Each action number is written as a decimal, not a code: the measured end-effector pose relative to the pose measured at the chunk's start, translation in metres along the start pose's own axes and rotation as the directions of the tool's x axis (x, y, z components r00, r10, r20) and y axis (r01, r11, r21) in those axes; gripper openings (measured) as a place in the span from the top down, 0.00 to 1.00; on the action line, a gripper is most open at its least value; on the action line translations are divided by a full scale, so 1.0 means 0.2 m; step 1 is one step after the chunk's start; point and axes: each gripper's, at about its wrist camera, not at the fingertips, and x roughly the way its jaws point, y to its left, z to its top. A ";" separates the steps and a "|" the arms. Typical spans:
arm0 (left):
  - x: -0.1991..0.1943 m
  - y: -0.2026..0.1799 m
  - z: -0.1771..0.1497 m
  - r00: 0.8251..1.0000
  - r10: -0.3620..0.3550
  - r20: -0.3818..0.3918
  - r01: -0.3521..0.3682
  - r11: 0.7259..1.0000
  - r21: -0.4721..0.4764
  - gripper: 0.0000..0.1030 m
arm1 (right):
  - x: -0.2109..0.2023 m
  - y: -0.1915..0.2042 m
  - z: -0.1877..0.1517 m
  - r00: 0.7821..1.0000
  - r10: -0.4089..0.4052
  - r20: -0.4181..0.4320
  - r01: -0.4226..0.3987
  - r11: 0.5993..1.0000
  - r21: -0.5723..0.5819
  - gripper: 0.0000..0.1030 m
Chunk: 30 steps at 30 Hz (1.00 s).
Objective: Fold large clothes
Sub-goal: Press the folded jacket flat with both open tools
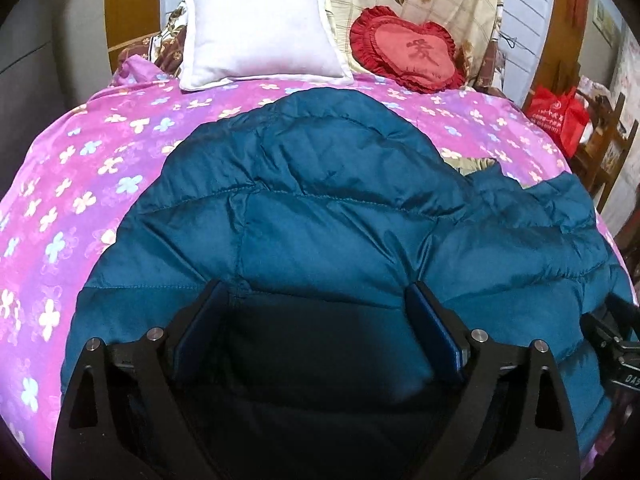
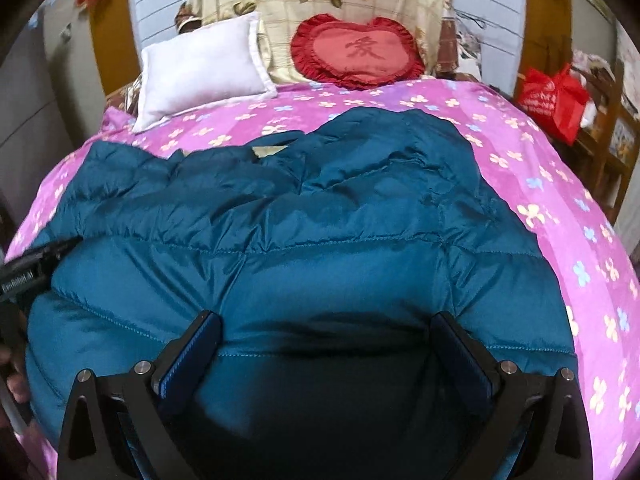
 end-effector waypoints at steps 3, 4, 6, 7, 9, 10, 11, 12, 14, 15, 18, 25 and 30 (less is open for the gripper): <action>-0.11 0.00 -0.02 0.999 -0.052 0.008 0.052 0.998 -0.038 0.12 | -0.03 -0.01 0.00 1.000 0.006 0.020 -0.006 1.000 0.000 0.00; -0.16 -0.02 -0.03 0.997 -0.066 0.024 0.067 0.997 -0.025 0.12 | -0.06 -0.02 0.00 0.999 0.000 0.043 0.000 1.000 0.007 0.00; -0.19 -0.08 -0.05 0.998 -0.043 0.042 0.043 0.999 0.013 0.12 | -0.12 -0.03 0.00 0.996 -0.010 0.091 0.009 1.000 0.009 0.00; -0.18 -0.10 -0.06 0.999 -0.020 0.034 0.019 0.999 0.031 0.12 | -0.14 -0.04 0.00 0.994 -0.014 0.107 0.013 1.000 0.009 0.00; -0.09 -0.13 -0.09 1.000 0.007 -0.017 -0.006 0.999 0.047 0.09 | -0.12 -0.07 -0.02 0.996 -0.023 0.084 0.022 1.000 0.011 0.00; -0.07 -0.13 -0.10 1.000 0.009 -0.025 -0.007 0.999 0.047 0.04 | -0.07 -0.09 -0.04 0.999 -0.006 0.038 0.005 1.000 0.018 0.00; -0.06 -0.11 -0.10 1.000 0.007 -0.029 -0.006 0.999 0.039 0.03 | -0.06 -0.11 -0.05 0.999 0.018 0.047 -0.019 0.999 0.031 0.00; -0.05 -0.10 -0.10 0.999 -0.001 -0.035 0.002 1.000 0.030 0.02 | -0.06 -0.12 -0.06 0.997 0.030 0.069 -0.033 0.999 0.043 0.00; -0.04 -0.09 -0.10 0.999 -0.015 -0.042 0.016 1.000 0.022 0.01 | -0.06 -0.12 -0.06 0.997 0.026 0.071 -0.029 0.999 0.029 0.00; -0.04 -0.09 -0.10 0.999 -0.014 -0.042 0.015 1.000 0.028 0.01 | -0.06 -0.11 -0.06 0.997 0.022 0.071 -0.024 0.999 0.023 0.00; -0.04 -0.09 -0.10 0.999 -0.015 -0.038 0.017 0.999 0.036 0.01 | -0.05 -0.11 -0.07 0.997 0.017 0.077 -0.019 1.000 0.025 0.00; -0.04 -0.09 -0.11 1.000 -0.007 -0.021 0.008 0.999 0.040 0.01 | -0.06 -0.12 -0.09 0.995 0.018 0.102 -0.022 0.999 0.038 0.00; -0.04 -0.09 -0.12 1.000 -0.005 -0.019 0.006 0.999 0.040 0.01 | -0.06 -0.11 -0.09 0.994 0.012 0.105 -0.016 0.999 0.034 0.00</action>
